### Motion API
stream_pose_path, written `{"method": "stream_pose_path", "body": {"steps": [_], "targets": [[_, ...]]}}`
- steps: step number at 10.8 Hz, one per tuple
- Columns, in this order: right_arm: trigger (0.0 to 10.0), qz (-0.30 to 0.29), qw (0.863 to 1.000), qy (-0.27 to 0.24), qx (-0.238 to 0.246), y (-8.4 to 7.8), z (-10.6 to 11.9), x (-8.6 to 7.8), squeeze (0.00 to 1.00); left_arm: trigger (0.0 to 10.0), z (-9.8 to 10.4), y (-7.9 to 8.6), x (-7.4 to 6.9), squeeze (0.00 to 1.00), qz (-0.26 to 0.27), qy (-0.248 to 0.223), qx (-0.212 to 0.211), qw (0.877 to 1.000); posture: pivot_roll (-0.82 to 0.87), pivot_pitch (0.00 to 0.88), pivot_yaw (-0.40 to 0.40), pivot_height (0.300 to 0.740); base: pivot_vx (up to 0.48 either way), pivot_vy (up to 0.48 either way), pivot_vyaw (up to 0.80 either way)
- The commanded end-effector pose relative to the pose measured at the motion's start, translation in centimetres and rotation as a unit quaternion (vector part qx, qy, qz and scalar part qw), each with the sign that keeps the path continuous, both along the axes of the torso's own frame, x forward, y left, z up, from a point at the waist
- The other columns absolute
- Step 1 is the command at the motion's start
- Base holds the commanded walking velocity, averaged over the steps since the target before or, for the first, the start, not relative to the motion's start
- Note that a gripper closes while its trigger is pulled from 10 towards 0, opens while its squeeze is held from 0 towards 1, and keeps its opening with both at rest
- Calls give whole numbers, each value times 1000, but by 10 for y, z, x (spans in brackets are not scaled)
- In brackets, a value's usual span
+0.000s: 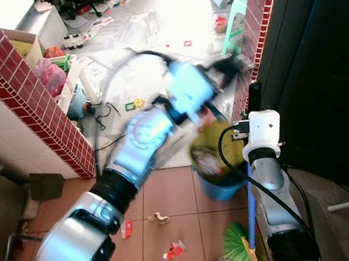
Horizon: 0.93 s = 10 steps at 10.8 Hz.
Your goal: Sweep floor
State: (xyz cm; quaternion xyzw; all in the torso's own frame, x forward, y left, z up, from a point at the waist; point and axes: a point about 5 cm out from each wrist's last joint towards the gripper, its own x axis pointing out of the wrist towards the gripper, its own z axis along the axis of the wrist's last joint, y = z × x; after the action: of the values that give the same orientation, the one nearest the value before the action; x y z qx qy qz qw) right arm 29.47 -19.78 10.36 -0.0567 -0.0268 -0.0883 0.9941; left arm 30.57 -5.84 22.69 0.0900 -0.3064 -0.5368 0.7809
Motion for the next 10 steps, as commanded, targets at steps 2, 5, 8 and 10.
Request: {"method": "stream_pose_path", "body": {"steps": [2, 5, 8, 10], "targets": [[10000, 8, 1000, -5, 3, 5, 3, 5, 0, 10000, -2, -56, -54, 0, -116, 29, -48, 992, -183, 40, 66, 740, 0, 0, 0], [10000, 10, 1000, -6, 2, 8, 4, 5, 0, 10000, 17, -46, -48, 0, -90, -34, -57, 994, -179, 37, 60, 740, 0, 0, 0], [10000, 10, 1000, -5, 2, 6, 3, 7, 0, 10000, 80, 7, -10, 0, 45, -73, -188, 978, -148, 29, 44, 740, 0, 0, 0], [10000, 22, 1000, -12, 3, 5, 7, 12, 0, 10000, 113, 55, 14, 0, 141, -93, -244, 955, -121, 25, 30, 740, 0, 0, 0]]}}
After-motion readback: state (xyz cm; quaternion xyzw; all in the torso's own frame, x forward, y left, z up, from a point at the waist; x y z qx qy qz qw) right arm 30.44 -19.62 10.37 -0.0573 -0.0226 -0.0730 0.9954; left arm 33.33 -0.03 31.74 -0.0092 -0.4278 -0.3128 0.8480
